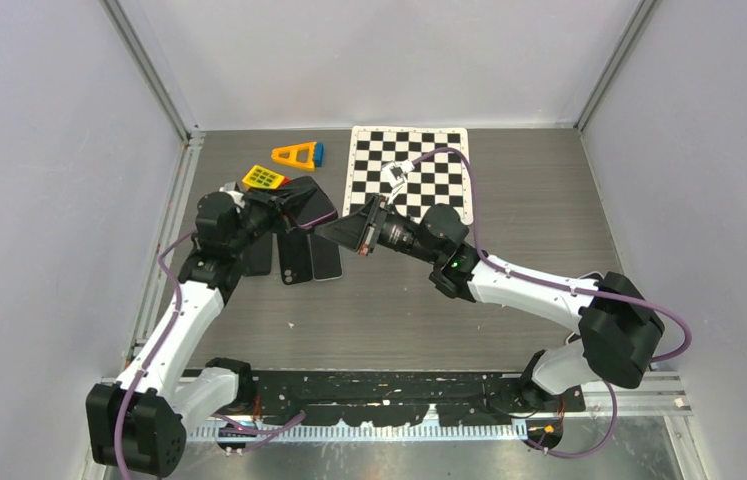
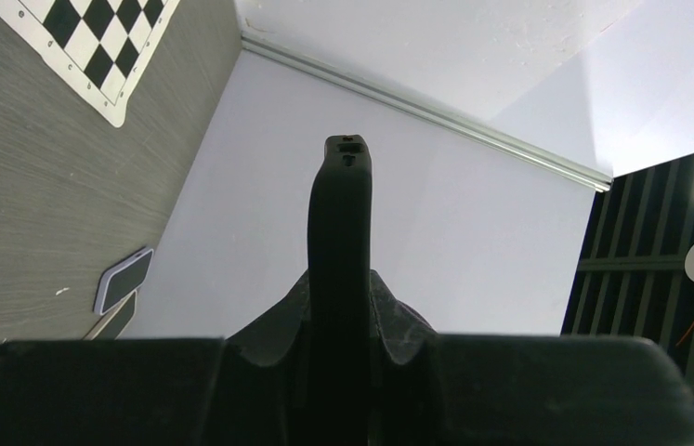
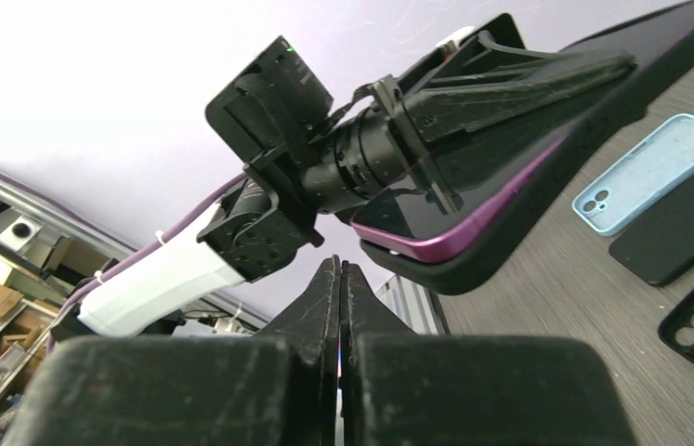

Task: Take the phone out of the phone case
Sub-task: Remove the phone case from the phone.

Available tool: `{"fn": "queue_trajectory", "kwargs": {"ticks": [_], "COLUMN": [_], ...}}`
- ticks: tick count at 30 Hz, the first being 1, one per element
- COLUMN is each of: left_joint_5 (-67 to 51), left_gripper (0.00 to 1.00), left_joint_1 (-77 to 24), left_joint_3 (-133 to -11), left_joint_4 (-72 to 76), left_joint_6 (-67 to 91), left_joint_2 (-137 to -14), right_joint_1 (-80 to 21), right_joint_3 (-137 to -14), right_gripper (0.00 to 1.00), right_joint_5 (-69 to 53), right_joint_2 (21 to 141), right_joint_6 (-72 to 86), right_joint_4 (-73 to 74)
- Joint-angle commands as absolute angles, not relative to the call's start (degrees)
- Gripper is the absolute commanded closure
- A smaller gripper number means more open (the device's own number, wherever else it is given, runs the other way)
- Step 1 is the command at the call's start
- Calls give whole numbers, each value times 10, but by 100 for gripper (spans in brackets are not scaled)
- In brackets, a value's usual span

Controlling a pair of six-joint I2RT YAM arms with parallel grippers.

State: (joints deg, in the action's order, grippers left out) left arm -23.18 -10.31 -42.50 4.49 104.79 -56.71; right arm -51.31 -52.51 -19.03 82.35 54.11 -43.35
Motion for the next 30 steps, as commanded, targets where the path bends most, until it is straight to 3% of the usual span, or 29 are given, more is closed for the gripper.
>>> {"fn": "queue_trajectory", "kwargs": {"ticks": [1, 5, 10, 14, 22, 30], "left_joint_5": [-235, -236, -240, -250, -269, -319], "left_gripper": [100, 100, 100, 100, 100, 100], "left_joint_1": [-105, -105, -105, -105, -105, -107], "left_joint_3": [-426, -425, -424, -418, -417, -457], "left_joint_4": [103, 104, 106, 119, 151, 202], "left_joint_6": [1063, 1068, 1073, 1081, 1084, 1041], "left_joint_2": [-545, -542, -539, -538, -539, -564], "right_joint_1": [-513, -513, -513, -513, -489, -457], "right_joint_3": [-535, -545, -566, -543, -541, -536], "right_gripper": [99, 99, 73, 61, 53, 51], "right_joint_5": [-207, -183, -134, -99, -31, -62], "right_joint_2": [806, 809, 824, 830, 848, 897], "right_joint_6": [551, 547, 547, 561, 637, 748], "right_joint_4": [-485, -453, -368, -371, -305, -333]}}
